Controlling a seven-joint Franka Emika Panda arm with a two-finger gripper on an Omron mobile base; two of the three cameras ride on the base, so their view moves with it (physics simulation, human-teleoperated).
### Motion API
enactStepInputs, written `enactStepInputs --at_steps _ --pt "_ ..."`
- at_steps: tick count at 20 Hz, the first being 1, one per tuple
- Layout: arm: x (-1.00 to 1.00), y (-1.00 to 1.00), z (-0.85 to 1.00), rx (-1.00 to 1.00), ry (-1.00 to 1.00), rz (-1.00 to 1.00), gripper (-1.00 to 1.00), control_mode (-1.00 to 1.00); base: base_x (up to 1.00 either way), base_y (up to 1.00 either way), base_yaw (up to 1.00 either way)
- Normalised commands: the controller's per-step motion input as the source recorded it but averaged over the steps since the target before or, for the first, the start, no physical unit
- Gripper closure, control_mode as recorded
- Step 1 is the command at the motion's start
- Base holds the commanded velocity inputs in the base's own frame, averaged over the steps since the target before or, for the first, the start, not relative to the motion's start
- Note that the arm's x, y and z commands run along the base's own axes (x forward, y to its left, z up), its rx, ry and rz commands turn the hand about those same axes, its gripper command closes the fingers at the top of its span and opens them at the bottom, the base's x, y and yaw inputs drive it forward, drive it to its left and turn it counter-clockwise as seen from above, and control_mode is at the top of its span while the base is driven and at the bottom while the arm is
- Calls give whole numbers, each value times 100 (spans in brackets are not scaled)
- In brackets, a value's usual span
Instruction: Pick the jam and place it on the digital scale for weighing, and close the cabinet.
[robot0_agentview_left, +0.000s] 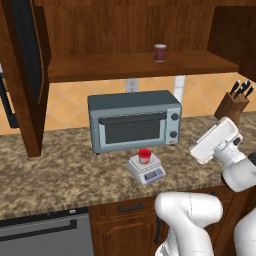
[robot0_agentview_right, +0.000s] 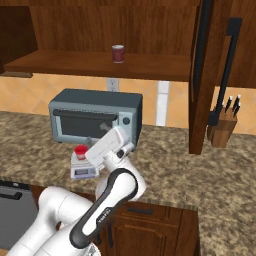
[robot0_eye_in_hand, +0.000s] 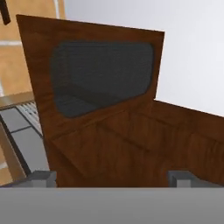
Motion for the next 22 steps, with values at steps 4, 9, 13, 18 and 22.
enactStepInputs --at_steps 4,9,13,18,22 --pt "0 -87 32 4 -51 -12 -100 -100 0 0 0" --pt "-12 -100 45 16 -21 -6 -100 -100 0 0 0" --pt "-19 -100 20 17 -11 0 -100 -100 0 0 0" --pt "-9 -100 7 12 -10 -9 -100 -100 0 0 0" --pt "-4 -73 12 3 -11 -21 -100 -100 0 0 0"
